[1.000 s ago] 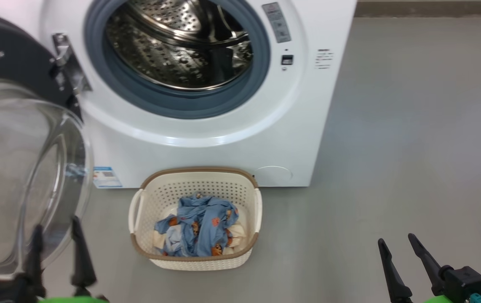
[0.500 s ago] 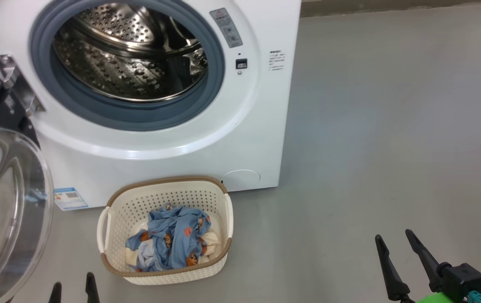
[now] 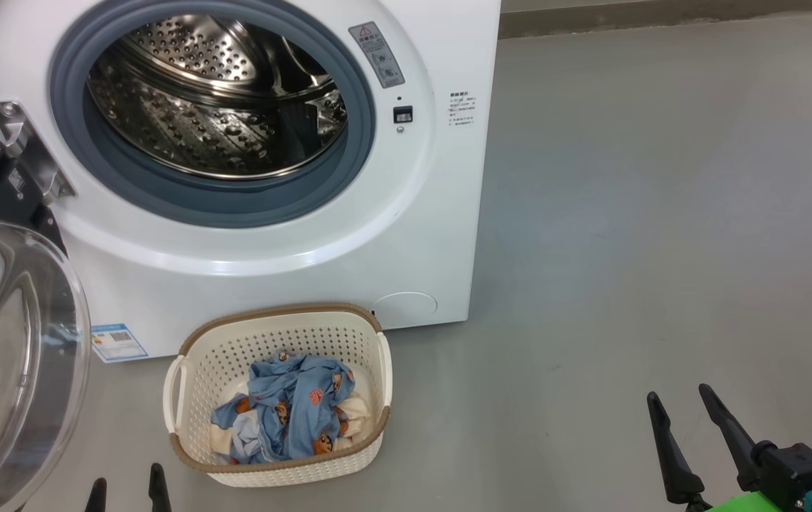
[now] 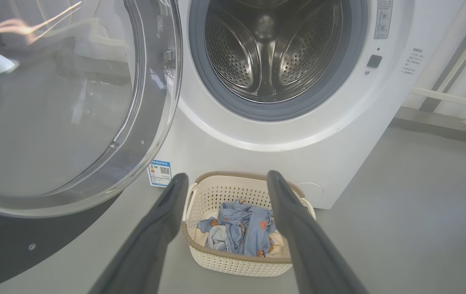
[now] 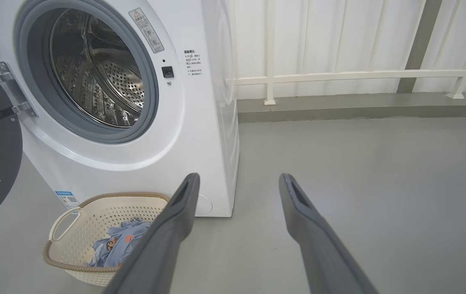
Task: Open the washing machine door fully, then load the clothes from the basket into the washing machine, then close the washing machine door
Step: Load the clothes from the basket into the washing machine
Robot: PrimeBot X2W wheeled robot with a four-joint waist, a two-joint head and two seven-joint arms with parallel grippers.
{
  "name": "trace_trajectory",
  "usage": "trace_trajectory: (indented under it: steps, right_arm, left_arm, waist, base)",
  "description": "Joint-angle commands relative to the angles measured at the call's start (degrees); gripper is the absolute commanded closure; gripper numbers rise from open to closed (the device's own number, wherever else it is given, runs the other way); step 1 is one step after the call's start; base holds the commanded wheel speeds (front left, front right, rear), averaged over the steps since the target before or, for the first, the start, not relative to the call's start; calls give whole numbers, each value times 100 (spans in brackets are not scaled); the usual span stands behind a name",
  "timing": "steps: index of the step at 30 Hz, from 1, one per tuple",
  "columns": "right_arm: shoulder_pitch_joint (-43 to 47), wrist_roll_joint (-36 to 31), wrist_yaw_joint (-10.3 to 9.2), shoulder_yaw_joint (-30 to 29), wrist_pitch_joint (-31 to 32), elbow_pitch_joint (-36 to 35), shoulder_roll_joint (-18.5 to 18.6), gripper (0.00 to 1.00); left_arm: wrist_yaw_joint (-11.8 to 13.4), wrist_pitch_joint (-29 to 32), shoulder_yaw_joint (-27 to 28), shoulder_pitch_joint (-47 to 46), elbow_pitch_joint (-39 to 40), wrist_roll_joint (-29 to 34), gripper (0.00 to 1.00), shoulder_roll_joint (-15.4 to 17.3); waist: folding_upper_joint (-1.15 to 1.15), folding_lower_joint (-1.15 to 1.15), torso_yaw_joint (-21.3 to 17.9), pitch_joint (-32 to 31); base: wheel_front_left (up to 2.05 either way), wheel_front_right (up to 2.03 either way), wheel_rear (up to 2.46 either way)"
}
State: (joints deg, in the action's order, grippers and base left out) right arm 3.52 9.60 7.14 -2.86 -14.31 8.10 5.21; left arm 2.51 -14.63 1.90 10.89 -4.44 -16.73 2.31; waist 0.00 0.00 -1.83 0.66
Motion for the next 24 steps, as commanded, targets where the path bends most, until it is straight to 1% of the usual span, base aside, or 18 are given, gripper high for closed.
trace_trajectory:
  steps: [1, 13, 24]
  right_arm:
    - [-117, -65, 35, 98, -69, -155, 74, 0]
    - [-93, -73, 35, 92, -69, -125, 85, 0]
    - [-83, -48, 35, 119, -69, -113, 71, 0]
  left_arm:
    - [24, -37, 168, -63, 108, 80, 0, 57]
    - [67, -37, 136, -50, 13, 186, 0, 57]
    - [43, -37, 119, -48, -100, 433, 0, 57]
  waist:
    - [0, 0, 8, -1]
    - [0, 0, 57, -60]
    - [0, 0, 66, -53]
  base:
    - [0, 0, 0]
    - [0, 0, 0]
    - [0, 0, 0]
